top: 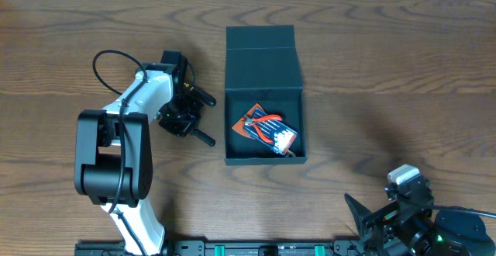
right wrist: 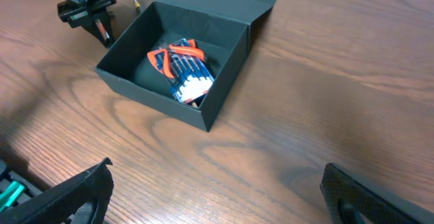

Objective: Pack container

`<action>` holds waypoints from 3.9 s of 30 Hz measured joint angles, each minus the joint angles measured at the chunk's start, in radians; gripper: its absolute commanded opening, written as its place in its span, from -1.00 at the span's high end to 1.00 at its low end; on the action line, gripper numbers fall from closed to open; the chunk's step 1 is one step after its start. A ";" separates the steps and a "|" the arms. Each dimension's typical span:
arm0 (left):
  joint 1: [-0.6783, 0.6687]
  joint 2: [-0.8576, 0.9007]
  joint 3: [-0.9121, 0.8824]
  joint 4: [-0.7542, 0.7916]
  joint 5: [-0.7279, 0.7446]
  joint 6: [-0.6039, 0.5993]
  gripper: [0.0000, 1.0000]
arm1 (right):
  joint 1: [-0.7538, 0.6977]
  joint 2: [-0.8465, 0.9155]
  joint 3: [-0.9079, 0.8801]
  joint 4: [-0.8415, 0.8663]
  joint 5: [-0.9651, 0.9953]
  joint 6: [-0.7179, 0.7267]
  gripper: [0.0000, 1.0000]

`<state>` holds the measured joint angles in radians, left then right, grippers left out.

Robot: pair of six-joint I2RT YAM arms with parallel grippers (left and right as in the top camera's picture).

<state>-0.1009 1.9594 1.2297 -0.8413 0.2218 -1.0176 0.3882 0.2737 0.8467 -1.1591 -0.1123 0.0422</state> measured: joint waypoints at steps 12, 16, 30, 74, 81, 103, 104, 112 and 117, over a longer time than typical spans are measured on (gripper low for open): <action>0.000 -0.150 0.000 0.000 0.000 0.000 0.86 | 0.000 0.000 0.000 0.000 0.000 0.000 -0.99; -0.013 -0.252 0.000 0.001 -0.010 0.000 0.85 | 0.000 0.000 0.000 0.000 0.000 0.000 -0.99; -0.203 -0.493 0.000 0.065 -0.105 -0.003 0.81 | 0.000 0.000 0.000 0.000 0.000 0.000 -0.99; -0.157 -0.021 -0.024 -0.004 -0.093 0.272 -0.31 | 0.000 0.000 0.000 0.000 0.000 0.000 -0.99; -0.156 -0.018 -0.024 0.006 -0.083 0.291 0.22 | 0.000 0.000 0.000 0.000 0.000 0.000 -0.98; -0.156 -0.023 -0.024 0.031 -0.082 0.311 0.89 | 0.000 0.000 0.000 0.000 0.000 0.000 -0.99; -0.156 -0.025 -0.024 0.031 -0.087 0.311 0.88 | 0.000 0.000 0.000 0.000 0.000 0.000 -0.98; -0.156 -0.181 -0.030 -0.103 -0.152 0.311 0.89 | 0.000 0.000 0.000 0.000 0.000 0.000 -0.99; -0.156 -0.324 -0.030 -0.135 -0.183 0.307 0.88 | 0.000 0.000 0.000 0.000 0.000 0.000 -0.99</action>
<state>-0.2569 1.6352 1.1999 -0.9768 0.0391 -0.7101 0.3882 0.2737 0.8467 -1.1591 -0.1123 0.0422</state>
